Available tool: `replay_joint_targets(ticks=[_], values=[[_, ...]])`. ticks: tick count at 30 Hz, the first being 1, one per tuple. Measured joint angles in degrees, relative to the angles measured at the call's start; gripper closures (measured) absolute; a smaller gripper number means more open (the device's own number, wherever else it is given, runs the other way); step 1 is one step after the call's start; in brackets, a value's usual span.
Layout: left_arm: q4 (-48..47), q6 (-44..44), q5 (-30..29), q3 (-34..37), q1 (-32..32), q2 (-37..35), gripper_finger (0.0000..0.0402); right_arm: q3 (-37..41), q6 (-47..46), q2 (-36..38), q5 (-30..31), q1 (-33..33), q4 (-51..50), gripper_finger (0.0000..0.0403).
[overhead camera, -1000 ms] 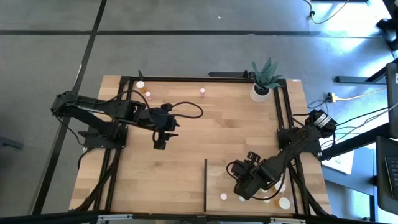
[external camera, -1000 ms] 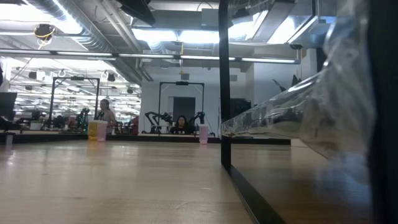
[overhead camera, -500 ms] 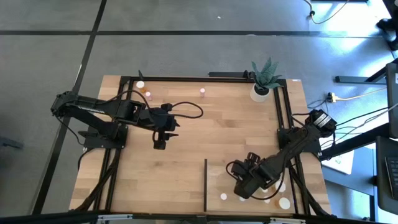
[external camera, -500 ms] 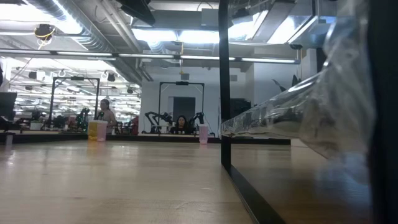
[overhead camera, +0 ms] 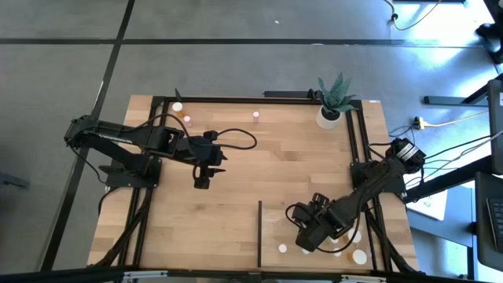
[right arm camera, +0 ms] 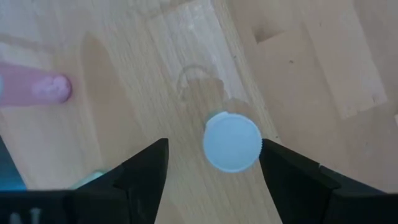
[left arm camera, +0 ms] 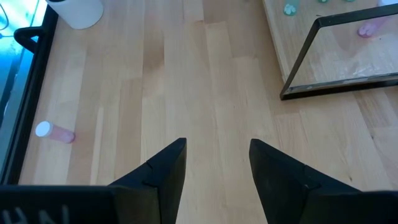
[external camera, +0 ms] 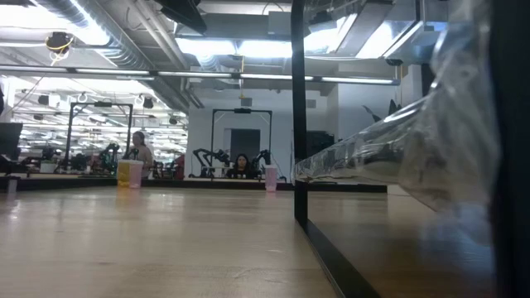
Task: Pick and place medicine bottles onto shelf by color
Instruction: Adjust the green pill bottle on the shelf
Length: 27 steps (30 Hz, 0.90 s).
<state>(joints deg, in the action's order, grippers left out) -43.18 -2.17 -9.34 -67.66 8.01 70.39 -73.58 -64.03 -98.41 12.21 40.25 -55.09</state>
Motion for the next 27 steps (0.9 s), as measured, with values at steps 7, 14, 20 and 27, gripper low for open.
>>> replay_joint_targets(ticks=[7, 14, 20, 27], values=[[0.00, 0.00, -0.01, 0.00, 0.00, 0.00, 0.0233, -0.06, -0.15, 0.00, 0.13, 0.00, -0.63, 0.0151], [0.00, 0.02, -0.02, 0.00, 0.01, 0.00, 0.0233, -3.87, -0.15, 0.04, 0.17, 0.04, -4.08, 0.0151], [0.00, 0.02, -0.04, 0.00, 0.00, 0.00, 0.0233, -6.07, -0.86, 0.09, -0.16, 0.85, -8.58, 0.0151], [0.00, 0.02, -0.04, 0.00, 0.00, 0.00, 0.0233, -6.78, -7.47, 0.10, -1.36, 3.14, -14.60, 0.0151]])
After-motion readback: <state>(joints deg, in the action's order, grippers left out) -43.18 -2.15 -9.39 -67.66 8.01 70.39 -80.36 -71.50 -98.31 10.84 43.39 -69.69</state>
